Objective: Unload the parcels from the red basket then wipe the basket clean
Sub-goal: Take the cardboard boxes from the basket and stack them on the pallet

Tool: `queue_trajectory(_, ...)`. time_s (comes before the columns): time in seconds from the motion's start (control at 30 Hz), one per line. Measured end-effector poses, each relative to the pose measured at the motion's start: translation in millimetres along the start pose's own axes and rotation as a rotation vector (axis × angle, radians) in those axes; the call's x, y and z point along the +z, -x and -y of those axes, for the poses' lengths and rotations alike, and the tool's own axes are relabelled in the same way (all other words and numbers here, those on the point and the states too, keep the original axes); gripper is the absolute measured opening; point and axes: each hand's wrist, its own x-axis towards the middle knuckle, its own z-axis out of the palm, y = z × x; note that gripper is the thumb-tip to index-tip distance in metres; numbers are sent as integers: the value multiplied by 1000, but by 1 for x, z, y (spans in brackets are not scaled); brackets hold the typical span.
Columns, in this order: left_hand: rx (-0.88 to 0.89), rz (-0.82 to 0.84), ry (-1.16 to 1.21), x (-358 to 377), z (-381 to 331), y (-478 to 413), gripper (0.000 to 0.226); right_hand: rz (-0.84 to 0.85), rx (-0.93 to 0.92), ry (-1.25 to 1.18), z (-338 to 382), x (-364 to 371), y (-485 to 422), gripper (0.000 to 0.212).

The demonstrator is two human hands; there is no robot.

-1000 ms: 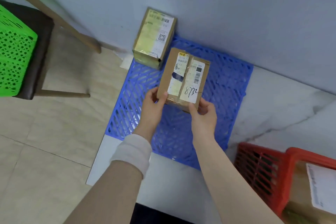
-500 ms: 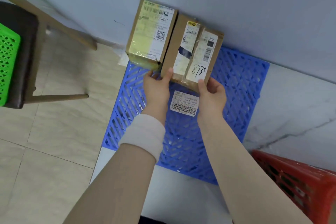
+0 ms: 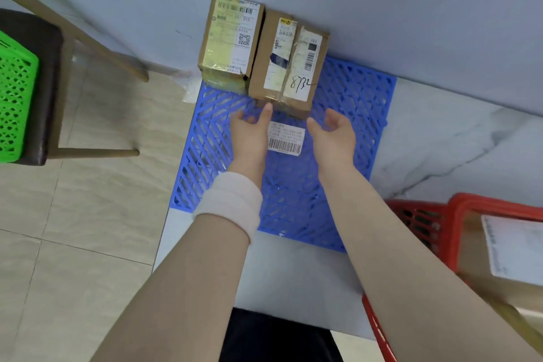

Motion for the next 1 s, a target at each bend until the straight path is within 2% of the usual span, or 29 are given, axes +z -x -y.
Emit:
queue_trajectory(0.2,217,64,-182,-21,9,130,42,-20,-178,138,-2,-80,101,45)
queue_trajectory(0.33,349,132,-237,-12,31,202,36,-40,-334,174,-15,-143,160,40)
queue_trajectory(0.53,504,171,-319,15,84,283,33,-64,-460,188,-51,-236,202,39)
queue_trajectory(0.67,528,190,-364,38,121,332,33,-61,-421,232,-82,-305,212,43)
queue_trajectory(0.77,516,203,-415,48,144,356,35,-59,-323,212,-107,-347,216,49)
queue_trajectory(1.0,469,164,-521,43,174,375,38,69,-70,185,-157,-376,218,61)
